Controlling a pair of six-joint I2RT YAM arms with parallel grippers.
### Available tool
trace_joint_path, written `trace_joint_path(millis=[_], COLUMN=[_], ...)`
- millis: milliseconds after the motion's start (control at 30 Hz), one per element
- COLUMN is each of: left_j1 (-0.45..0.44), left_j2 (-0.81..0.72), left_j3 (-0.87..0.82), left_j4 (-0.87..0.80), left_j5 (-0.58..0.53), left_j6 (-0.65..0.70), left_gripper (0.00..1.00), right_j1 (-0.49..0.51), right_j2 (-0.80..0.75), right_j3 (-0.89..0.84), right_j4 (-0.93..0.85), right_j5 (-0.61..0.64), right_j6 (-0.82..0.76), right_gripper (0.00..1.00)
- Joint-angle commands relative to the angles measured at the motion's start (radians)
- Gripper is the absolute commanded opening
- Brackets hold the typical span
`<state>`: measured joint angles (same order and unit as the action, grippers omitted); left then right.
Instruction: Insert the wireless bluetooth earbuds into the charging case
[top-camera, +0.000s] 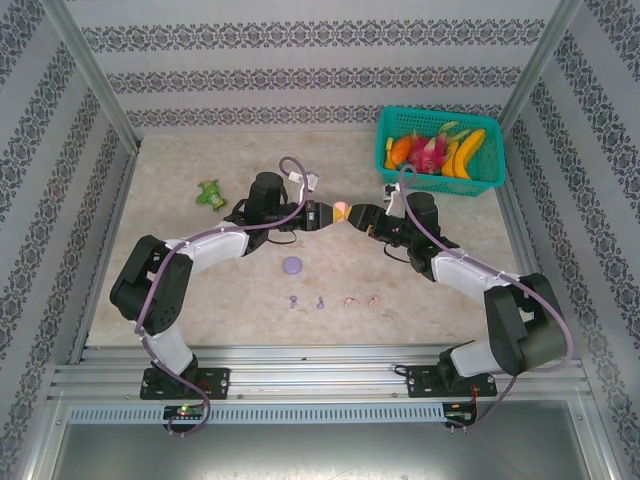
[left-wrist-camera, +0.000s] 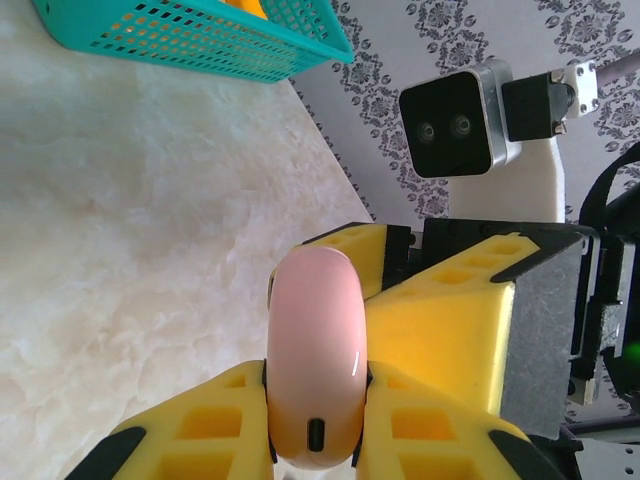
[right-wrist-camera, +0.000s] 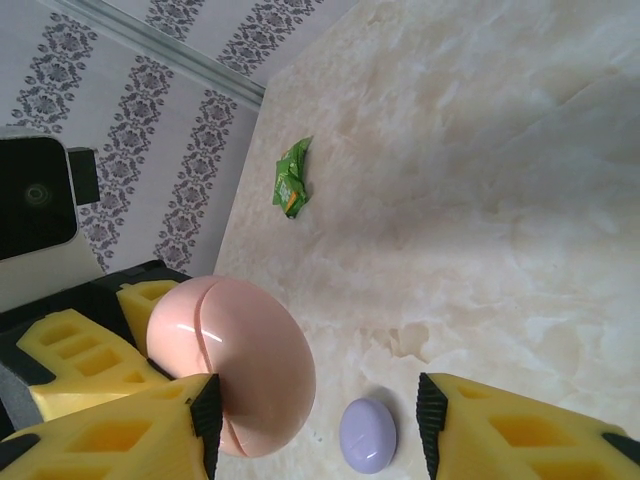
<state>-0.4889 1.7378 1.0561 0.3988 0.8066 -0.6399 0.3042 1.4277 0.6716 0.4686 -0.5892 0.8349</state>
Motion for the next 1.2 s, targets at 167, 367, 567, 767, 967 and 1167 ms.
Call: trace_joint_path(millis=[167, 367, 567, 767, 967, 1167], left_j1=[-0.017, -0.025, -0.026, -0.025, -0.025, -0.025], left_j2=[-0.069, -0.064, -0.061, -0.034, -0.026, -0.024], left_j3=[0.035, 0.044, 0.041, 0.046, 0.054, 0.052], left_j4=[0.038, 0.035, 0.020, 0.056, 0.079, 0.080], left_j5=[0.071, 0.069, 0.062, 0.082, 0.102, 0.109], left_j6=[0.004, 0.005, 0.018, -0.008, -0.033, -0.038], left_gripper=[0.00, 0.00, 0.00, 0.00, 0.00, 0.00], right_j1=[-0.016, -0.012, -0.023, -0.033, -0.032, -0.032], right_j2=[0.041, 0.052, -0.046, -0.157, -0.119, -0.093], right_j3=[-0.016, -0.014, -0.062, -0.124, -0.086, -0.045], right_j4=[0.007, 0.032, 0.017, 0.003, 0.024, 0.028], right_j5=[0.043, 0.032, -0.001, -0.041, -0.080, -0.089], right_j6=[0.004, 0.022, 0.029, -0.010, -0.023, -0.022], right_gripper=[0.53, 0.53, 0.53, 0.52, 0.46, 0.42])
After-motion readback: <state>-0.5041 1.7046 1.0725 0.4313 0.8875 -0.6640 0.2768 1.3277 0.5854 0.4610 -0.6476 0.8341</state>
